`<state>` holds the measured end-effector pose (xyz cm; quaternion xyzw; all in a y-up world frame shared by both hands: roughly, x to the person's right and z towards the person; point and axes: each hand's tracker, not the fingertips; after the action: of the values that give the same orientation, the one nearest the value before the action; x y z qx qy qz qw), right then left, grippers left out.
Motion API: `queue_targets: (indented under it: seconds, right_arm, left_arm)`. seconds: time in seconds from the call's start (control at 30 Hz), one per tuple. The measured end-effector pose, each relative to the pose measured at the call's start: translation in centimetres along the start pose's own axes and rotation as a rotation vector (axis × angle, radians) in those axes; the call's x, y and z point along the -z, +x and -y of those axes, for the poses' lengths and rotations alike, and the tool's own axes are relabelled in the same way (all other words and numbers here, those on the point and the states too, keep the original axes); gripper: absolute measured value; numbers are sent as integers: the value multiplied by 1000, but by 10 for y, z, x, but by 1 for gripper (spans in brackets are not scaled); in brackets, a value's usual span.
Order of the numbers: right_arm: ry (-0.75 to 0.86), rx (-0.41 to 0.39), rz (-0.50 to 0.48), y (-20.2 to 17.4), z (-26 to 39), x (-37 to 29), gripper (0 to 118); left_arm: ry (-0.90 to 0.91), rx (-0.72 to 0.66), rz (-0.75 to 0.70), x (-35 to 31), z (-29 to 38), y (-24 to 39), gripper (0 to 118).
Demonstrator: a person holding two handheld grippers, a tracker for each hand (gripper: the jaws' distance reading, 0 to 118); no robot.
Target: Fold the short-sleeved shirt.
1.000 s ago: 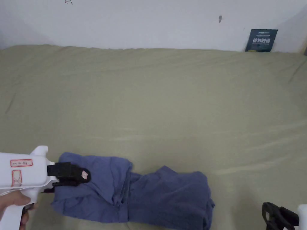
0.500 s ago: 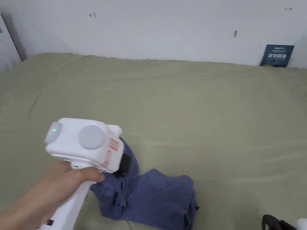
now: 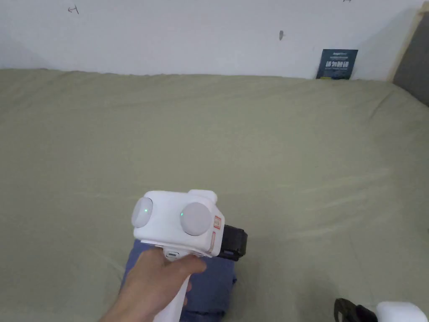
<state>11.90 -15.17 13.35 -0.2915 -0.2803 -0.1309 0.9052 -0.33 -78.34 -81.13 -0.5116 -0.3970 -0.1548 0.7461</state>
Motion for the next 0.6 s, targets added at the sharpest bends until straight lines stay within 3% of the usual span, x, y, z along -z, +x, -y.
queue_targets:
  seconds: [0.03,0.07,0.1,0.13,0.2,0.3,0.4,0.5,0.6]
  right_arm:
    - [-2,10,0,1,0,2,2]
    - [-6,19,0,2,-1,4,2]
    - [-9,25,-1,2,-1,6,2]
    - [-9,28,-1,2,-1,7,2]
    - [-10,28,0,0,-2,8,2]
    - [-21,35,-7,-2,-1,13,2]
    - [-35,36,-10,-5,1,14,2]
    - [-50,29,-11,-6,4,14,2]
    - [-78,28,-26,-6,6,19,2]
  left_arm:
    - [20,-1,16,1,-12,3,102]
    - [29,-7,32,1,-19,6,89]
    - [47,-48,67,12,-8,14,54]
    - [74,-88,126,37,-4,39,0]
    - [109,-239,305,121,40,146,0]
    - [46,-289,476,202,99,272,0]
    - [-41,-312,556,269,181,346,0]
    - [-127,-379,554,314,299,354,0]
    - [-83,-429,683,350,267,455,0]
